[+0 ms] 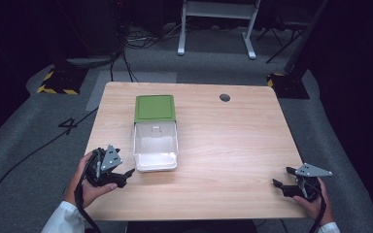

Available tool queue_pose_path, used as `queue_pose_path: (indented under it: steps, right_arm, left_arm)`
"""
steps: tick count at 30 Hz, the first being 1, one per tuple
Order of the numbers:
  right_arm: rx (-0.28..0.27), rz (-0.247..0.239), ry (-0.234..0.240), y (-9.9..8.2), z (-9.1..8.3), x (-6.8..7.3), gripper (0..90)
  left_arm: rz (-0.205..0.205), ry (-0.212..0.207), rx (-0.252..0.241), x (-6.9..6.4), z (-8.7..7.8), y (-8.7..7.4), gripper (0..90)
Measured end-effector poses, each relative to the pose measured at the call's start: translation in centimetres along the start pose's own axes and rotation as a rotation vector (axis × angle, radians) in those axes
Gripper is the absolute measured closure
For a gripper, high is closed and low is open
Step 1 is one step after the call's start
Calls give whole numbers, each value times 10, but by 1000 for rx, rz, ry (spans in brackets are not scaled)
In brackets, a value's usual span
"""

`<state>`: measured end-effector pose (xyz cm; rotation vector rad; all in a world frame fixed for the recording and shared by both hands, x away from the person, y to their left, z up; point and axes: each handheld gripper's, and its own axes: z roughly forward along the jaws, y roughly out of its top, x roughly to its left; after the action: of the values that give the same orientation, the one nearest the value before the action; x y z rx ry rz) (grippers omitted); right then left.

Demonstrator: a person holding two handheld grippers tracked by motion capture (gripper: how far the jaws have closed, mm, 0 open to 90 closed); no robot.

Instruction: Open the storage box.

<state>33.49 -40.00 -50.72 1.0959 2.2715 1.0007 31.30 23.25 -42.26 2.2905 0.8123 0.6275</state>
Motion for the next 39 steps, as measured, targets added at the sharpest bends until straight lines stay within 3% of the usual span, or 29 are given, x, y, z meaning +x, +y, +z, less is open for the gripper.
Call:
queue_pose_path:
  steps: [9, 14, 15, 18, 19, 22, 23, 26, 27, 30, 39]
  right_arm:
    - [0, -1, 1, 0, 0, 0, 194]
    - [-1, -4, -2, 0, 0, 0, 194]
    - [-3, -7, -5, 0, 0, 1, 194]
    - [-3, -6, -4, 0, 0, 1, 194]
    - [-3, -6, -4, 0, 0, 1, 194]
    - [-3, -7, -5, 0, 0, 1, 194]
    - [-4, -10, -5, 0, 0, 1, 194]
    - [-5, -12, -5, 0, 0, 1, 194]
    - [-6, -14, -6, 0, 0, 1, 194]
    - [-5, -15, -8, 0, 0, 2, 194]
    - [-4, -11, -7, 0, 0, 1, 192]
  left_arm:
    - [-37, 8, 77, 8, 18, -31, 190]
    - [-85, 1, 111, 13, 29, -48, 192]
    - [-114, -14, 111, 15, 32, -56, 196]
    - [-137, -23, 115, 16, 35, -63, 206]
    - [-162, -58, 132, 16, 38, -69, 222]
    - [-185, -70, 119, 17, 39, -73, 205]
    - [-218, -75, 103, 18, 39, -77, 200]
    - [-248, -79, 81, 19, 40, -81, 181]
    - [-262, -72, 48, 18, 41, -85, 171]
    - [-268, -62, 26, 17, 41, -87, 163]
    - [-282, -54, 26, 15, 42, -87, 155]
